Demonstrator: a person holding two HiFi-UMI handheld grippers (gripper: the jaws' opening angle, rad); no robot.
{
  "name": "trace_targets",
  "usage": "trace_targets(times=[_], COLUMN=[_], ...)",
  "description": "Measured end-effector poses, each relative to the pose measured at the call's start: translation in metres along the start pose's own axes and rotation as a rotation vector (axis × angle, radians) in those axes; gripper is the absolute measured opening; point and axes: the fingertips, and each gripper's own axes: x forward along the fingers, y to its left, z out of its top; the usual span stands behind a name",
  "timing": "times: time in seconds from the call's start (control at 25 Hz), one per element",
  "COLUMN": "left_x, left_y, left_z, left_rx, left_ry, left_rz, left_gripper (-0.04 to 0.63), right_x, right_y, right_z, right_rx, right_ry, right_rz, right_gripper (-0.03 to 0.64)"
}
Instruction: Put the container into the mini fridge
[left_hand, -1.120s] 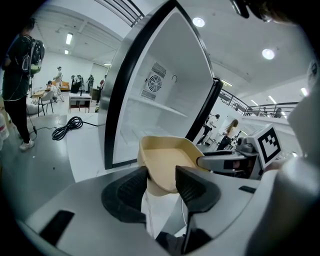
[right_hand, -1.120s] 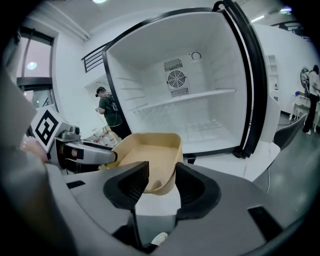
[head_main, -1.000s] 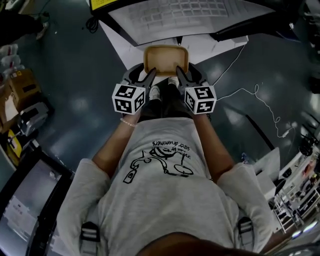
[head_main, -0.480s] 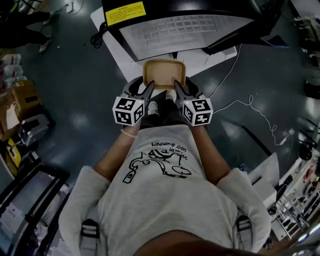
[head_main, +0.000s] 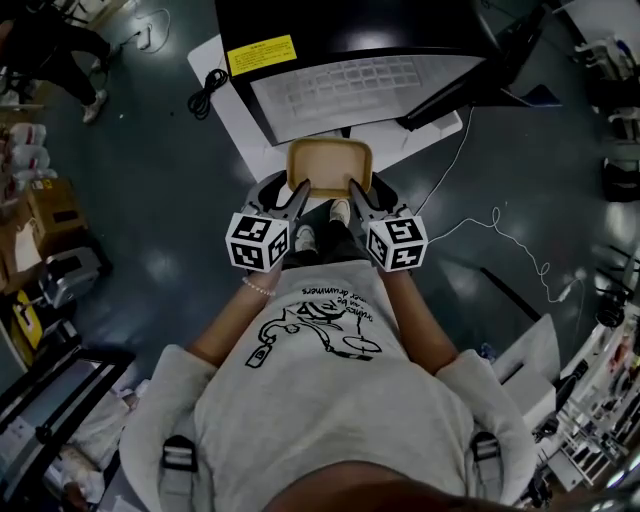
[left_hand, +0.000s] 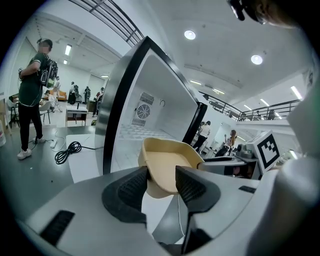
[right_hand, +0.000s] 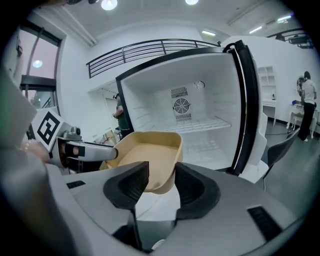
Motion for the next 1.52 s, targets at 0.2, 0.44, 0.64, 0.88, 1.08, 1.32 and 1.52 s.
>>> trace_targets(times=[0.2, 0.44, 0.64, 0.88, 1.08, 1.32, 1.52], left_x=[-0.011, -0.014, -0.013, -0.004, 0.005, 0.015, 0.022], left_y=[-0.008, -0.016, -0.022, -0.026, -0.029, -0.026, -0.025], left_z=[0.015, 0.017, 0.023, 0.031, 0.040, 0.053, 0.062], left_rx=[0.029, 0.035, 0.045, 0.046, 0.046, 0.040, 0.028], left_ry=[-0.024, -0.016, -0.014, -0.014, -0.020, -0.039, -0.046], left_rz=[-0.009, -0.025, -0.033, -0.038, -0.033, -0.012, 0.009], left_gripper=[0.178, 0.178, 0.178, 0.178, 0.178, 0.178, 0.178], right_x=[-0.011, -0.022, -0.025, -0.022, -0.020, -0.011, -0.005], right_y=[0.005, 0.005, 0.001, -0.012, -0.022, -0.032, -0.041], right_z=[0.011, 0.022, 0.027, 0.037, 0.047, 0.059, 0.070], right_rx=[-0.003, -0.003, -0.008, -0.012, -0.018, -0.035, -0.033], right_ry=[-0.009, -0.025, -0.031, -0.035, -0.042, -0.048, -0.053], right_rz=[-0.001, -0.012, -0.018, -0.023, -0.016, 0.011, 0.039], right_gripper=[0.158, 0.158, 0.158, 0.158, 0.158, 0.158, 0.158])
